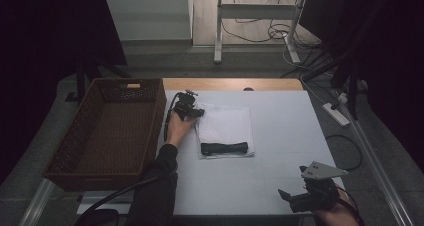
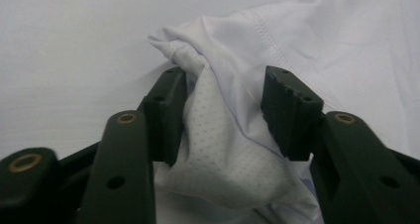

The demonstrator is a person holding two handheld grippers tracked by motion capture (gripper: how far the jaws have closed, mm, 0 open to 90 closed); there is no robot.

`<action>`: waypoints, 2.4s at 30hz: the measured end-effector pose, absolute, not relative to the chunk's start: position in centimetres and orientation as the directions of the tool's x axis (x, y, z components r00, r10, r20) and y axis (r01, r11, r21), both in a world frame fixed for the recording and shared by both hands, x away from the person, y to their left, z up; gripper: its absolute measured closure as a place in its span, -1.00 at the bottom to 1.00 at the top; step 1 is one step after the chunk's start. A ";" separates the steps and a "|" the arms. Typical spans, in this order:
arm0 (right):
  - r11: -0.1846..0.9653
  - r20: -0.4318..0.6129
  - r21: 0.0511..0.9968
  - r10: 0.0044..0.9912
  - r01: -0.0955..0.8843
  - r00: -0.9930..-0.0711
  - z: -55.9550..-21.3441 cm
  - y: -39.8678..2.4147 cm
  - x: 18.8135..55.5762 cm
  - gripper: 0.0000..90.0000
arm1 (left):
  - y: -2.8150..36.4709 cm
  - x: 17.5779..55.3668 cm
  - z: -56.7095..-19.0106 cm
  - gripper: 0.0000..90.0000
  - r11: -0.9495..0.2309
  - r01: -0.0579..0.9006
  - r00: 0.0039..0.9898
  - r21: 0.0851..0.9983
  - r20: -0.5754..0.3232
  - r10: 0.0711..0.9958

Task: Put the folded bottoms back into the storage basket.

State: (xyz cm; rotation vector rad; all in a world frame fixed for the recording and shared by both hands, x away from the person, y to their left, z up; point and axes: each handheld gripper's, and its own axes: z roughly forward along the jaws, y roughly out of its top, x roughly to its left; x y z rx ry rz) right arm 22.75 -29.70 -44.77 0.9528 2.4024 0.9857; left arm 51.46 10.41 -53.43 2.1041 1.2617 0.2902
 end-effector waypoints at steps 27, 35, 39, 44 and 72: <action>0.486 0.006 0.783 0.617 0.387 -0.787 -44.7 -28.3 24.1 -0.96 | 10.5 50.4 -54.4 0.79 -0.288 0.649 0.552 0.705 -0.175 0.815; 0.453 0.087 0.788 0.589 0.417 -0.803 -44.7 -27.5 25.2 -0.99 | 10.4 50.3 -54.4 0.79 -0.290 0.646 0.551 0.706 -0.168 0.818; 0.461 0.077 0.783 0.594 0.417 -0.801 -44.8 -27.2 25.8 -1.00 | 10.3 50.3 -54.4 0.79 -0.295 0.642 0.550 0.708 -0.156 0.821; 0.456 0.072 0.782 0.611 0.425 -0.788 -44.9 -26.4 26.9 -1.00 | 10.2 50.1 -54.3 0.79 -0.308 0.632 0.552 0.711 -0.134 0.823; 0.556 0.079 0.716 0.537 0.423 -0.840 -47.5 -20.8 33.0 -1.00 | 10.2 50.1 -54.4 0.79 -0.305 0.633 0.551 0.712 -0.137 0.823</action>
